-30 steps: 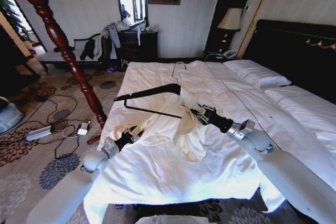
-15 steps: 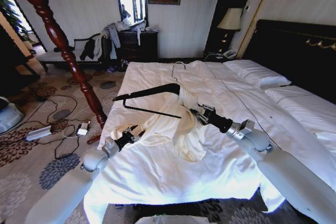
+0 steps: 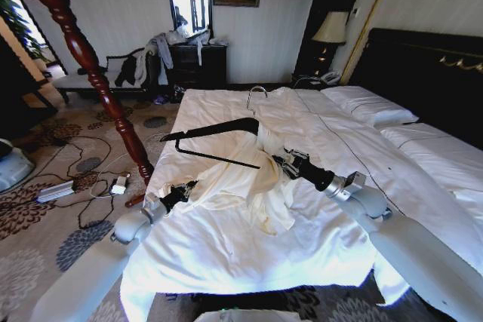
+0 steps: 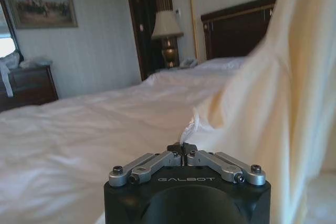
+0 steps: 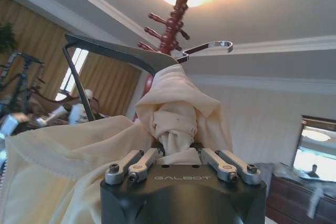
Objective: Pick up the clothes from the bed and hang them on the clothes hanger.
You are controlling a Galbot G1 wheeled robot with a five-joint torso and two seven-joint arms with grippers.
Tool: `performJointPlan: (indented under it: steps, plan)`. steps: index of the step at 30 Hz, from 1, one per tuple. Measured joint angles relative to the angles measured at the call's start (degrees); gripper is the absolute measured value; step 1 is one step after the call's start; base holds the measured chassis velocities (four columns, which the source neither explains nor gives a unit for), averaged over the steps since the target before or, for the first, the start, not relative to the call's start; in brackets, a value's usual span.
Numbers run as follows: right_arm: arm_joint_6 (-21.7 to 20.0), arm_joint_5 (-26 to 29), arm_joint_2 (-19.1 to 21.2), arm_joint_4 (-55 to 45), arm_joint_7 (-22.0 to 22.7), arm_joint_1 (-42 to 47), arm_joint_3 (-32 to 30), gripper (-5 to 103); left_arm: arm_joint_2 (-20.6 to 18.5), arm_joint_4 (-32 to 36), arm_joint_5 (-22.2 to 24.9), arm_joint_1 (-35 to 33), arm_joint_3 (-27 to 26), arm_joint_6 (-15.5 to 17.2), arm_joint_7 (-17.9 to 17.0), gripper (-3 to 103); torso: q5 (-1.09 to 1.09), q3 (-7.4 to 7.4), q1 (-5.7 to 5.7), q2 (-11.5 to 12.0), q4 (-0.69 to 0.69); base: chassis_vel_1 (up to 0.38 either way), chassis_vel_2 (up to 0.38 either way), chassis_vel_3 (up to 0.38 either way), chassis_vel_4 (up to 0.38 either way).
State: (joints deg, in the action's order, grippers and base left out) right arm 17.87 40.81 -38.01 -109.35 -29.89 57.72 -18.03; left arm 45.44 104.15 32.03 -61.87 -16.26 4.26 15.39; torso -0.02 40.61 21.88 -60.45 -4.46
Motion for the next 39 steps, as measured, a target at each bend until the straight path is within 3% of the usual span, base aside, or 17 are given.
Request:
performJointPlan:
  steps: [5,7,9,10,11,15,16,19,25,30,39]
  plan:
    - [-0.7,-3.2,-1.0,0.8,5.6,0.6,0.9,20,-3.2,2.5,6.1,1.3,-2.4,1.1,0.1,0,0.01,0.0,0.0,0.0,0.0,0.0,0.0,0.0,0.0]
    - [-1.1,-5.5,-1.9,1.9,7.7,0.5,1.4,20,-6.0,4.4,13.0,2.7,-4.9,2.8,-0.1,0,0.03,0.0,0.0,0.0,0.0,0.0,0.0,0.0,0.0]
    - [-1.1,-7.1,-2.5,2.8,8.1,0.1,1.5,20,-8.1,5.5,18.6,3.9,-6.8,4.1,-0.7,0,0.02,0.0,0.0,0.0,0.0,0.0,0.0,0.0,0.0]
    - [-1.1,-8.2,-2.8,3.5,8.1,-0.2,1.5,20,-9.8,6.4,23.6,5.2,-8.6,5.2,-1.3,0,0.02,0.0,0.0,0.0,0.01,0.0,0.0,0.0,0.0]
    - [-1.1,-8.2,-2.8,3.5,8.1,-0.2,1.5,20,-9.8,6.4,23.6,5.2,-8.6,5.2,-1.3,0,0.02,0.0,0.0,0.0,0.01,0.0,0.0,0.0,0.0]
    - [-0.6,-9.3,-2.5,4.1,7.8,-0.5,1.4,20,-13.4,6.8,35.3,9.6,-12.0,7.4,-4.4,0,0.02,0.0,0.0,0.0,0.0,0.0,0.0,0.0,0.0]
    - [-0.6,-9.3,-2.5,4.1,7.8,-0.5,1.4,20,-13.4,6.8,35.3,9.6,-12.0,7.4,-4.4,0,0.02,0.0,0.0,0.0,0.0,0.0,0.0,0.0,0.0]
    - [-0.4,-10.3,-2.0,4.1,6.9,-0.3,1.2,20,-15.8,6.4,41.7,13.5,-12.7,8.5,-6.3,0,0.0,0.0,0.0,0.0,0.0,0.0,0.0,0.0,0.0]
    - [-1.2,-15.5,-2.1,5.2,7.6,0.4,1.5,20,-19.4,8.6,46.3,16.5,-13.9,9.5,-7.4,0,0.01,0.0,0.0,0.0,0.0,0.0,0.0,0.0,0.0]
    - [-2.9,-19.7,-2.7,5.5,11.4,0.9,2.5,20,-22.4,14.4,51.3,15.5,-17.8,10.9,-9.1,0,0.03,0.0,0.0,0.0,0.0,0.0,0.0,0.0,0.0]
    - [-4.9,-23.6,-3.1,5.3,15.5,1.4,3.0,20,-21.6,23.2,52.3,11.8,-19.6,12.1,-10.7,0,0.02,0.0,0.0,0.0,-0.01,0.0,0.0,0.0,0.0]
